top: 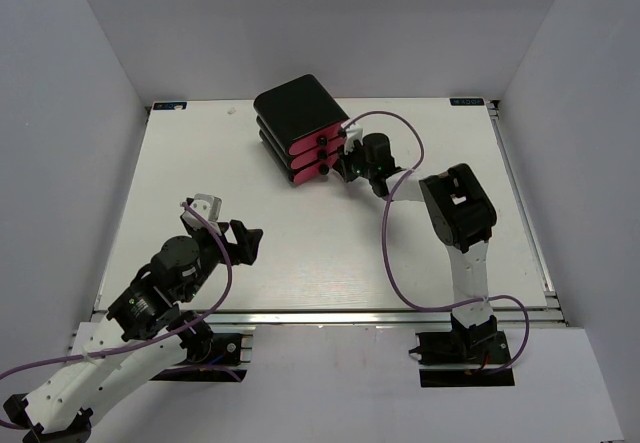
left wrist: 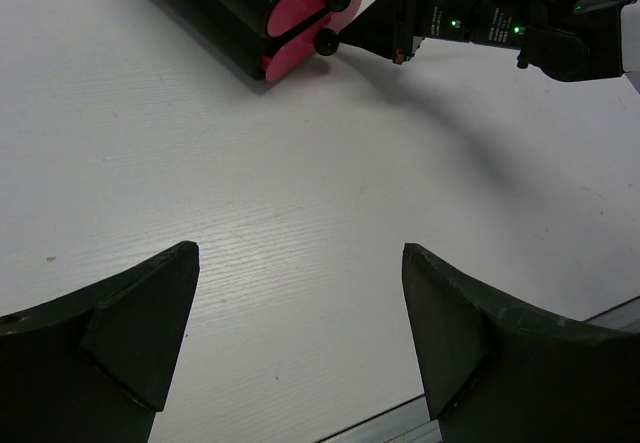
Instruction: Sort the legos into containers by color
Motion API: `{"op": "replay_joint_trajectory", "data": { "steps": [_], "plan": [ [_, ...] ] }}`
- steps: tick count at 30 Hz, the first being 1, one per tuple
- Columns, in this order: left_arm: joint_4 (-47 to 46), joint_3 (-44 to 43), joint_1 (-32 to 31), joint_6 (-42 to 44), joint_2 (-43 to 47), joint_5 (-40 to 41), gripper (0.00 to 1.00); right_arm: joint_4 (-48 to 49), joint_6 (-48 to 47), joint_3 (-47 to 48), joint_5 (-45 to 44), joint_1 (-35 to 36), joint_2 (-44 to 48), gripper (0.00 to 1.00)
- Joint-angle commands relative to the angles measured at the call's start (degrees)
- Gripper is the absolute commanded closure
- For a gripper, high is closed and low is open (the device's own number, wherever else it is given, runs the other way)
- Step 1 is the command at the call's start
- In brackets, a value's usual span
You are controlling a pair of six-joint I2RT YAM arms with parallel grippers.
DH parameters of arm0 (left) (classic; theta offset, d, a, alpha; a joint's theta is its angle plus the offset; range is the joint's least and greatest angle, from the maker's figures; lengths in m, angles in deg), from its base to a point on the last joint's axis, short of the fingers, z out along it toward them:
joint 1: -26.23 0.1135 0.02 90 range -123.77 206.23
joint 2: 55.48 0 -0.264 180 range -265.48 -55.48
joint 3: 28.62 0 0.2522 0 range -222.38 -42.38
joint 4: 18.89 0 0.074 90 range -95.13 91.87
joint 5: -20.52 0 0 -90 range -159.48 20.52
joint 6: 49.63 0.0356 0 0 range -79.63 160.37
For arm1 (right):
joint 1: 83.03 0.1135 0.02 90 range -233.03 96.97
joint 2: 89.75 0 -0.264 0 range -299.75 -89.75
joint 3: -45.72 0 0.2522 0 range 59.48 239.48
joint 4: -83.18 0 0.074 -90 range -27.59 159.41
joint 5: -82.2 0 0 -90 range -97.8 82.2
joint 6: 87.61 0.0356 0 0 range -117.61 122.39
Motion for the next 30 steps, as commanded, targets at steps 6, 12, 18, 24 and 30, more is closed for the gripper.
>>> {"op": "replay_joint_trajectory", "data": {
  "steps": [6, 12, 18, 24, 30],
  "plan": [
    [-0.3, 0.3, 0.2, 0.2, 1.0, 0.5, 0.08, 1.4, 7.2, -0.5, 3.3, -0.1, 3.7, 1.0],
    [-0.3, 0.3, 0.2, 0.3, 1.2, 0.5, 0.08, 0.0, 8.4, -1.6, 3.0, -0.1, 4.4, 1.0],
    [-0.4, 0.4, 0.2, 0.3, 1.7, 0.4, 0.08, -1.7, 10.2, -0.1, 4.4, -0.2, 3.4, 1.0],
    [-0.4, 0.4, 0.2, 0.4, 1.6, 0.4, 0.08, -2.9, 13.3, 2.8, 5.9, -0.2, 1.5, 1.0],
    [-0.5, 0.4, 0.2, 0.5, 1.4, 0.4, 0.08, -3.0, 15.4, 4.4, 6.5, 0.0, 0.3, 1.0]
  ]
}}
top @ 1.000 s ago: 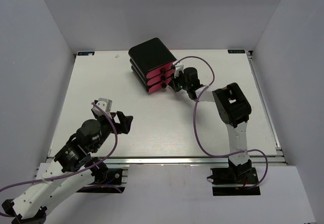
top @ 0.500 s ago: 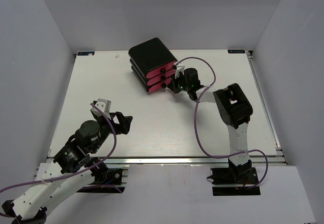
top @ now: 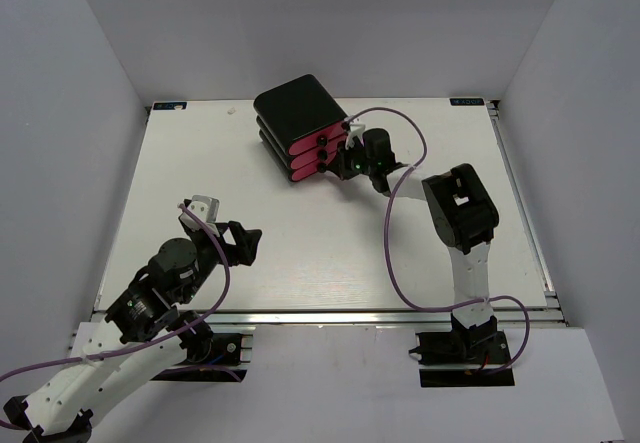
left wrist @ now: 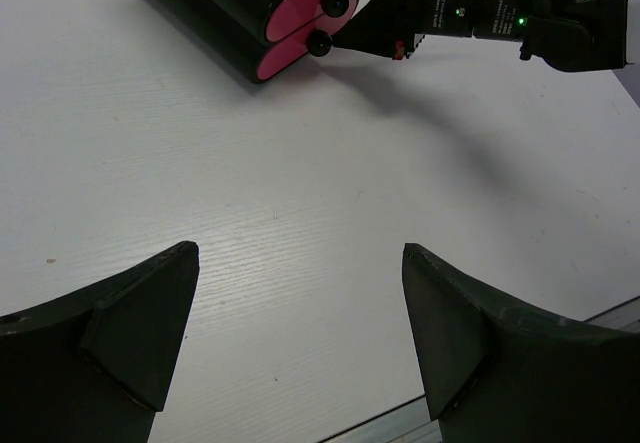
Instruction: Sort the legos into containers by color
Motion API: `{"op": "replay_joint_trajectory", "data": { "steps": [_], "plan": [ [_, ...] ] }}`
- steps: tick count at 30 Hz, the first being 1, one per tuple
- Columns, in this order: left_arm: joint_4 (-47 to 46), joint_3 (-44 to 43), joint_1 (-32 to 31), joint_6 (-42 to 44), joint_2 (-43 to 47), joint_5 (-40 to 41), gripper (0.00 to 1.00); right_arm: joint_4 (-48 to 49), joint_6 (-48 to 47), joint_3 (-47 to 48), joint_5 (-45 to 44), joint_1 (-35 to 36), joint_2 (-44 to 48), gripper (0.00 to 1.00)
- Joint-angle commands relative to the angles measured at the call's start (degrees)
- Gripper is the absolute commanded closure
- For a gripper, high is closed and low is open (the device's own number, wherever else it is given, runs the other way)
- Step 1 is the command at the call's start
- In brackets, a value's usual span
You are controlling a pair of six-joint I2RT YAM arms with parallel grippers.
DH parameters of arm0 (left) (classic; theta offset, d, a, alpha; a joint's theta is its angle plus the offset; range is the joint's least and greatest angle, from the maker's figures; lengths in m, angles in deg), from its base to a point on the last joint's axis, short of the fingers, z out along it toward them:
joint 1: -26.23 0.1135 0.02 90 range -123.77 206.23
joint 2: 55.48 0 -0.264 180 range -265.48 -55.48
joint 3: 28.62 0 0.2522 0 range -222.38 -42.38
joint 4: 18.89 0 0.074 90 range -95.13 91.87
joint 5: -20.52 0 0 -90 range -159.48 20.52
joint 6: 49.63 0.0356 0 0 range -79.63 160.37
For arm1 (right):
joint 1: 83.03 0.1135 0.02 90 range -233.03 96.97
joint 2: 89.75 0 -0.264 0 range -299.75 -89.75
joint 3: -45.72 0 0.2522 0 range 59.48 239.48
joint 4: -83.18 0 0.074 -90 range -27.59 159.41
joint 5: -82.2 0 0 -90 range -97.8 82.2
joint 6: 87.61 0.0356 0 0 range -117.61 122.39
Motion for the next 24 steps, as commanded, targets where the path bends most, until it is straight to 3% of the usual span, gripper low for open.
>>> {"op": "replay_joint_trajectory", "data": {
  "steps": [1, 13, 19, 24],
  "plan": [
    [-0.5, 0.0, 0.2, 0.5, 0.2, 0.4, 0.08, 0.7, 2.6, 3.0, 1.6, 0.0, -0.9, 1.0],
    [-0.5, 0.0, 0.2, 0.5, 0.9, 0.5, 0.08, 0.7, 0.3, -0.5, -2.0, -0.5, 2.3, 1.0],
    [-0.7, 0.3, 0.2, 0.6, 1.9, 0.4, 0.07, -1.4, -4.9, -9.5, -3.8, -1.8, 12.0, 1.0],
    [-0.7, 0.5, -0.3, 0.6, 1.7, 0.0, 0.05, -4.3, -11.0, -18.7, -1.8, -2.9, 25.5, 1.0]
  ]
}}
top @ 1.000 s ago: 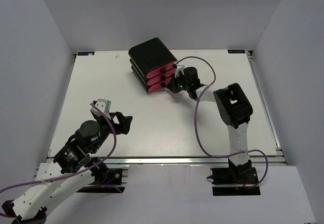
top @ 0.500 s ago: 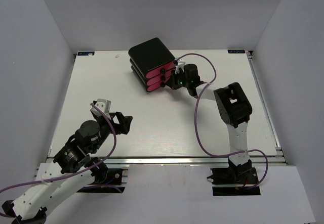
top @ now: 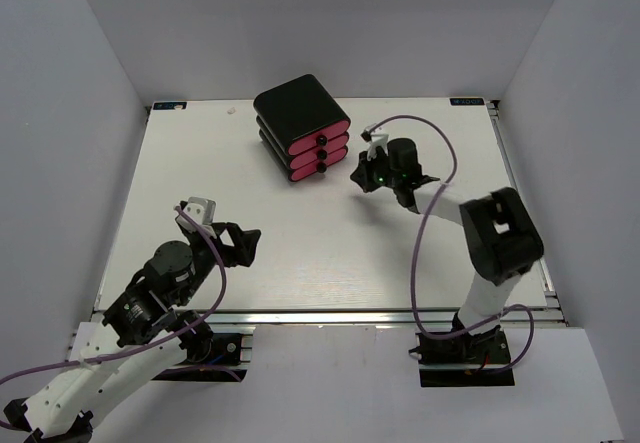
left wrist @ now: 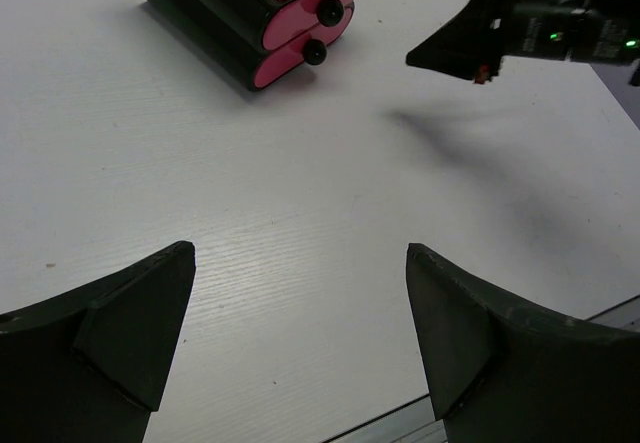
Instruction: Sort the legos into containers by color
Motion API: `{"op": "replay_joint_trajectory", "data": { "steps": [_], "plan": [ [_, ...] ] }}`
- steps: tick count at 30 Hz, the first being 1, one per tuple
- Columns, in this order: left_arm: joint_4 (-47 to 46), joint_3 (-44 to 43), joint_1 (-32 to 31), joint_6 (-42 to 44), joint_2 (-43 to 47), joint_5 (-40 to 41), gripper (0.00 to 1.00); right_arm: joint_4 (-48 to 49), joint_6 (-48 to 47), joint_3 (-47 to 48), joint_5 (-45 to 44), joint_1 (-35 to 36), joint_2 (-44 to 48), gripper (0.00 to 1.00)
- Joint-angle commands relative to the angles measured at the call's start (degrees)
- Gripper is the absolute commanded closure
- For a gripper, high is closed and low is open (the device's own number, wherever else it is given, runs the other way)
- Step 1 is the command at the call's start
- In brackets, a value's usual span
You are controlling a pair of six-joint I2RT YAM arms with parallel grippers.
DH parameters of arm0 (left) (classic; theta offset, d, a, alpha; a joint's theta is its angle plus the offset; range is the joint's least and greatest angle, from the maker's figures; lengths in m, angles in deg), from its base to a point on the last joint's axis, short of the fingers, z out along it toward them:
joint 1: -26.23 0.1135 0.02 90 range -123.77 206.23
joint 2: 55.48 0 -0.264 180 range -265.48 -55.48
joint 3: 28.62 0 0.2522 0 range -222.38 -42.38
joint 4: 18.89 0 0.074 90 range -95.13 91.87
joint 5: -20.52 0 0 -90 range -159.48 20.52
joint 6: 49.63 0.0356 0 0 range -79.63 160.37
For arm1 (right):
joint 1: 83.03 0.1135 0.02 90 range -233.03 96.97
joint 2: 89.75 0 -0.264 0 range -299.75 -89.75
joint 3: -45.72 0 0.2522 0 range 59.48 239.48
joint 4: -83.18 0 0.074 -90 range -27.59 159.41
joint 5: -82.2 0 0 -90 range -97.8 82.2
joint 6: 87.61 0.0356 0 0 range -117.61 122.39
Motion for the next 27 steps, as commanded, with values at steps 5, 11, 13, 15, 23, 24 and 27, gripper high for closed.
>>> {"op": "replay_joint_trajectory", "data": {
  "steps": [5, 11, 13, 15, 23, 24, 27],
  "plan": [
    [-0.7, 0.5, -0.8, 0.1, -1.8, 0.0, 0.02, -17.2, -11.2, -2.3, 10.1, -1.1, 19.0, 0.58],
    [-0.5, 0.3, -0.8, 0.2, -2.7, -0.7, 0.02, -33.7, -13.4, -1.7, 8.1, -1.5, 27.1, 0.38],
    [-0.7, 0.3, -0.8, 0.3, -2.3, -1.5, 0.02, -35.9, -15.6, -3.6, 7.9, -1.8, 30.9, 0.39],
    [-0.7, 0.4, -0.8, 0.4, -1.7, -1.7, 0.02, -35.1, -16.2, -6.2, 7.6, -2.0, 34.0, 0.38],
    [-1.0, 0.9, -0.8, 0.9, -0.6, -1.8, 0.02, -28.7, -12.3, -16.0, 6.1, -2.3, 46.3, 0.11],
    [-0.7, 0.6, -0.8, 0.9, -1.1, -1.6, 0.02, -28.6, -12.4, -16.4, 5.0, -2.6, 46.4, 0.11],
    [1.4, -0.4, -0.8, 0.8, -1.5, -2.1, 0.02, -28.3, -12.6, -16.8, 4.6, -3.0, 46.4, 0.11]
  ]
}}
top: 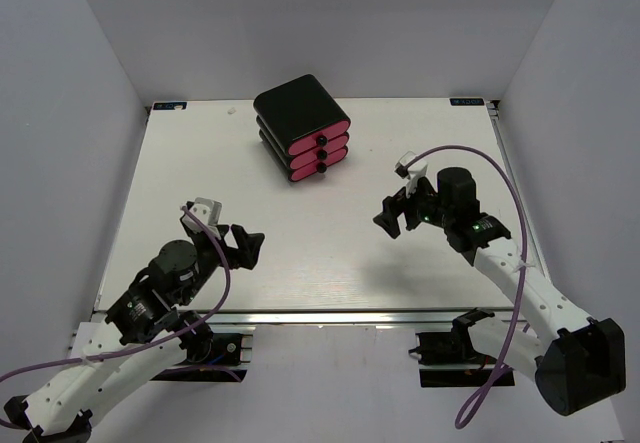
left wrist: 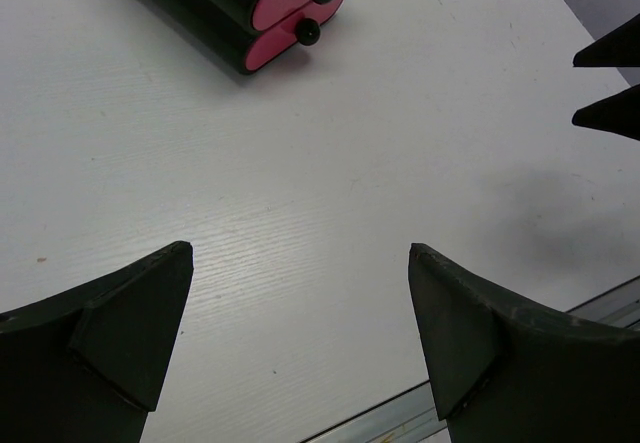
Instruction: Sort the legos into containers by color
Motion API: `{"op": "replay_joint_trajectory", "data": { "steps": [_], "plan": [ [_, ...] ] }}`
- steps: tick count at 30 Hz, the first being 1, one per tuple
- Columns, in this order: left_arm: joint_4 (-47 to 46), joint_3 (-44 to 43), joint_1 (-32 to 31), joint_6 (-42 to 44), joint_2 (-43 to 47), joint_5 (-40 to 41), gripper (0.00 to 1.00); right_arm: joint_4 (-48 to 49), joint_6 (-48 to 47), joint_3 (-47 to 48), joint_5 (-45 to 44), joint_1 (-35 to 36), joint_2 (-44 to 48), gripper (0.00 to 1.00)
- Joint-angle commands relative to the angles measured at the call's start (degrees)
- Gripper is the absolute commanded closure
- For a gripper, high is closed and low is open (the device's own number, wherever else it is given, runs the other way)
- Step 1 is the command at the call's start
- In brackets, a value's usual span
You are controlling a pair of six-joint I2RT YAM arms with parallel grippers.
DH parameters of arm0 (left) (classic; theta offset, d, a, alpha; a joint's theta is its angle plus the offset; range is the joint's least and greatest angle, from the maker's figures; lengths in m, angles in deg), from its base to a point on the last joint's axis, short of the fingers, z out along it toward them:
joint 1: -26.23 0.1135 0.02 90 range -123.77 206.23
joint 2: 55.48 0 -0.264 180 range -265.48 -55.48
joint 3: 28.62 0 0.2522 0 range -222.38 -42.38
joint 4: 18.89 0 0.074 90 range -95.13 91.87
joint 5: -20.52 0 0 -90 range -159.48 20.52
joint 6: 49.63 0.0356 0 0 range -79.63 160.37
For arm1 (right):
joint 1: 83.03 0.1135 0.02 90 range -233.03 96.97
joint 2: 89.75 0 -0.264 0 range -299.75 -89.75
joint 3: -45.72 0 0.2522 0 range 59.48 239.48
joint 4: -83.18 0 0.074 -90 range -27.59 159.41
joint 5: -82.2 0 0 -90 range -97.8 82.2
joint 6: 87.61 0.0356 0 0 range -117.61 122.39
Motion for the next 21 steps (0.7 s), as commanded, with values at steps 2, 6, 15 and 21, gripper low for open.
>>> {"op": "replay_joint_trajectory", "data": {
  "steps": [2, 6, 15, 21],
  "plan": [
    [3.8, -2.2, -0.3, -0.2, -0.5, -1.6, 0.02, 2.5, 0.7, -0.3, -1.4, -1.0, 0.5, 0.11],
    [6.1, -2.6, -0.3, -1.5, 3.6, -1.6, 0.02, 2.9, 1.2, -0.6, -2.3, -1.6, 0.9, 0.11],
    [4.6, -0.9, -0.3, -1.8, 8.6, -2.1, 0.02, 3.9, 2.4, -1.1, -3.8, -3.4, 1.3, 0.11],
    [4.5, -1.1, -0.3, -1.1, 6.6, -3.5, 0.02, 4.1, 2.5, -1.0, -4.0, -4.1, 0.6, 0.11]
  ]
}}
